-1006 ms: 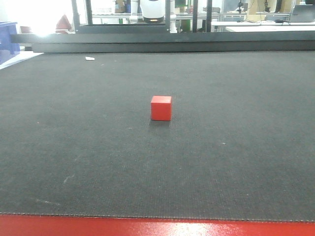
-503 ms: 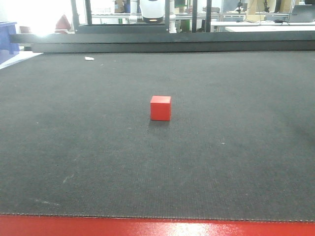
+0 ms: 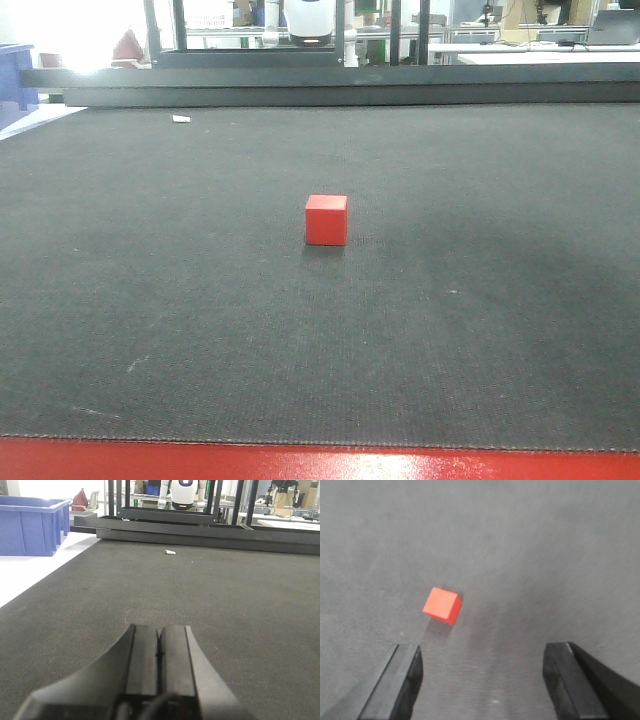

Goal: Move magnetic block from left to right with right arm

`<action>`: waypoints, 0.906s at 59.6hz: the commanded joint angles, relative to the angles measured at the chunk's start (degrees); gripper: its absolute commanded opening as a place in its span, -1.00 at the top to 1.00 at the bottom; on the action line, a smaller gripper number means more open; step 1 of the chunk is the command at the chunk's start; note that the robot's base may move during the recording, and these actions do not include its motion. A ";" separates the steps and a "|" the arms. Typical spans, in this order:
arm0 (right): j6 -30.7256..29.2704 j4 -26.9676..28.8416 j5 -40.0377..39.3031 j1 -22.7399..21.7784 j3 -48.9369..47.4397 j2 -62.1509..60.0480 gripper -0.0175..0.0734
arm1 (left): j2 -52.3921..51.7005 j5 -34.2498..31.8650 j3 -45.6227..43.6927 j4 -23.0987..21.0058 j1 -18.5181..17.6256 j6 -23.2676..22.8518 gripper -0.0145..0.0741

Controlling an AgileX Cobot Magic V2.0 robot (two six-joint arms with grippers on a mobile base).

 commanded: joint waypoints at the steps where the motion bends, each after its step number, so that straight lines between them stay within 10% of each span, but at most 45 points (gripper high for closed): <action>1: 6.40 -4.32 0.97 2.63 -6.79 3.07 -0.70 | -0.77 -5.15 0.59 0.00 0.05 -0.25 0.94; 32: 13.13 -7.49 16.18 8.12 -32.12 30.92 -0.70 | -0.77 -5.15 0.59 0.00 0.05 -0.25 0.94; 54: 16.19 -7.07 12.54 7.68 -33.20 37.48 -0.69 | -0.77 -5.15 0.59 0.00 0.05 -0.25 0.94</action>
